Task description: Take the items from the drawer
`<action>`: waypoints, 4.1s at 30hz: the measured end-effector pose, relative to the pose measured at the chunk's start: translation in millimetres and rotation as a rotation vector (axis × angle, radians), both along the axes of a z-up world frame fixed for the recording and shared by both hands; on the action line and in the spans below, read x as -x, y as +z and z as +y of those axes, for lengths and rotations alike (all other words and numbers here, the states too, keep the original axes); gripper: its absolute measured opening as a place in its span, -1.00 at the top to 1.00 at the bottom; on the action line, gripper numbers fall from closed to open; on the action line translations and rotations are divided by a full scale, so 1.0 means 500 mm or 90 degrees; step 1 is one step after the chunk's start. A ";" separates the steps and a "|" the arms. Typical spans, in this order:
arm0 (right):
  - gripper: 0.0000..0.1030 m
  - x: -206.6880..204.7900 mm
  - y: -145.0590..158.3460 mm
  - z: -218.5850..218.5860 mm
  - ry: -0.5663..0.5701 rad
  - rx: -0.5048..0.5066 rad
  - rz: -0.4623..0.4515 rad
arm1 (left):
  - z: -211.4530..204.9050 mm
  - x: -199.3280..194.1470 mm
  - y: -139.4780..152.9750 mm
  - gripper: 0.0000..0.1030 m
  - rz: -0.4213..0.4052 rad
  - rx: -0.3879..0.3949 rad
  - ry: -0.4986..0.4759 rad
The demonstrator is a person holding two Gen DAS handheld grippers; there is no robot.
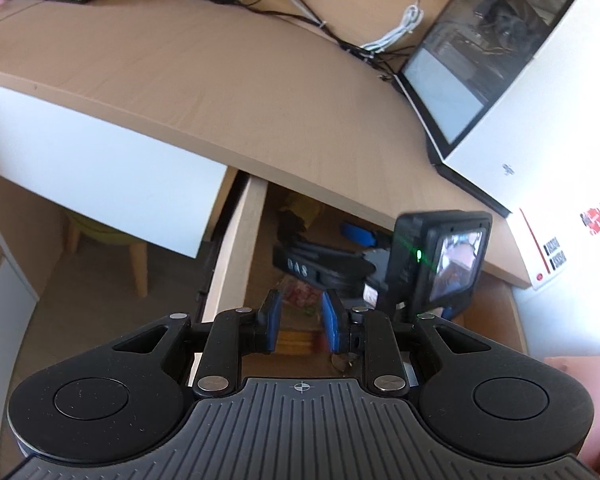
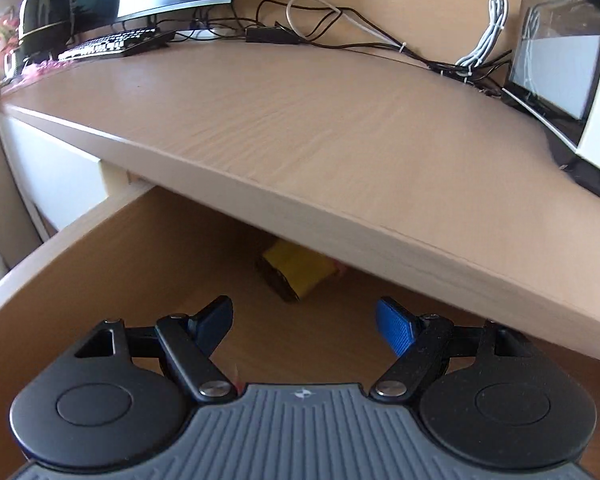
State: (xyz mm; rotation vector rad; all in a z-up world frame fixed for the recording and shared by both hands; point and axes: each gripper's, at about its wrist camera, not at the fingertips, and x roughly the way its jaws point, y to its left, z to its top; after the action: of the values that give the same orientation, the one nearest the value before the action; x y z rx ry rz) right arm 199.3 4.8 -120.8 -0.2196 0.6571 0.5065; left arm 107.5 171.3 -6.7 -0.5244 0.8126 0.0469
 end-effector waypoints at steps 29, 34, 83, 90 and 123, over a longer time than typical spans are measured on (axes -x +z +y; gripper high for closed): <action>0.39 0.017 0.022 -0.148 0.033 -0.069 0.127 | 0.013 0.051 -0.018 0.52 -0.047 0.030 0.034; -0.09 0.042 0.047 -0.129 0.055 -0.029 -0.025 | 0.078 0.082 -0.032 0.52 -0.127 0.036 0.055; 0.62 -0.107 -0.030 -0.022 -0.103 -0.058 0.092 | 0.134 0.141 -0.094 0.53 -0.160 0.100 0.097; 0.81 -0.017 0.000 -0.087 -0.117 -0.012 0.199 | 0.114 0.131 -0.031 0.52 -0.151 0.102 0.083; -0.17 0.189 0.232 -0.165 -0.017 0.169 -0.044 | -0.095 0.092 0.125 0.53 -0.082 0.069 -0.072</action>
State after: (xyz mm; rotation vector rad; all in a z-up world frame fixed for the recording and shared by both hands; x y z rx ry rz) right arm 104.9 -77.6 -4.7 -0.4752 0.6584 0.3843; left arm 61.2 124.1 55.9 -0.5766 0.7202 -0.1352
